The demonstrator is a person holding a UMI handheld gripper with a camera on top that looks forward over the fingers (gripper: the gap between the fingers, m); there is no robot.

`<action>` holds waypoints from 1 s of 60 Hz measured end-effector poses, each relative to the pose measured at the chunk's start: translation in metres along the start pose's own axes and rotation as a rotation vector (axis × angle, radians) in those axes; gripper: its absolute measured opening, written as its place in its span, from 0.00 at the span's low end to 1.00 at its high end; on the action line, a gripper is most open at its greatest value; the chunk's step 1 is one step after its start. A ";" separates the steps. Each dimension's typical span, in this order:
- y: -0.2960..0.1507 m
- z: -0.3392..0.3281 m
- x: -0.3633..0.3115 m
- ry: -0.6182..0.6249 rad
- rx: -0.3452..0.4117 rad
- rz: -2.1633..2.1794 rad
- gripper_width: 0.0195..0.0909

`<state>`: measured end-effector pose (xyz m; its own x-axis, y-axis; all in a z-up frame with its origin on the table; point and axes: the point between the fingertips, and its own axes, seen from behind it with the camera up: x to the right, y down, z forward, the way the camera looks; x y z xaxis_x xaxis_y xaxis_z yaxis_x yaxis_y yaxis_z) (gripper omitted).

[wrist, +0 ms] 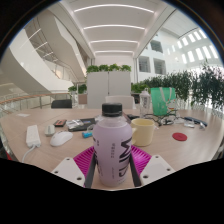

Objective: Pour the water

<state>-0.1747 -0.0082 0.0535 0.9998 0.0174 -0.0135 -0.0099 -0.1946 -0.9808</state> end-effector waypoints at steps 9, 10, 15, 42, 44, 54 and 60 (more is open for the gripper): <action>0.000 0.010 0.001 0.010 -0.015 -0.015 0.43; 0.000 0.012 0.001 0.009 -0.024 -0.014 0.41; -0.001 0.023 -0.016 -0.048 -0.093 -0.009 0.33; -0.124 0.130 -0.020 -0.339 -0.303 1.601 0.28; -0.127 0.133 -0.017 -0.373 -0.315 1.741 0.28; -0.157 0.122 0.019 -0.486 -0.290 2.141 0.28; -0.166 0.134 0.013 -0.498 -0.247 2.224 0.28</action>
<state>-0.1628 0.1560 0.1902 -0.6484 -0.1708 -0.7419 -0.6751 -0.3214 0.6640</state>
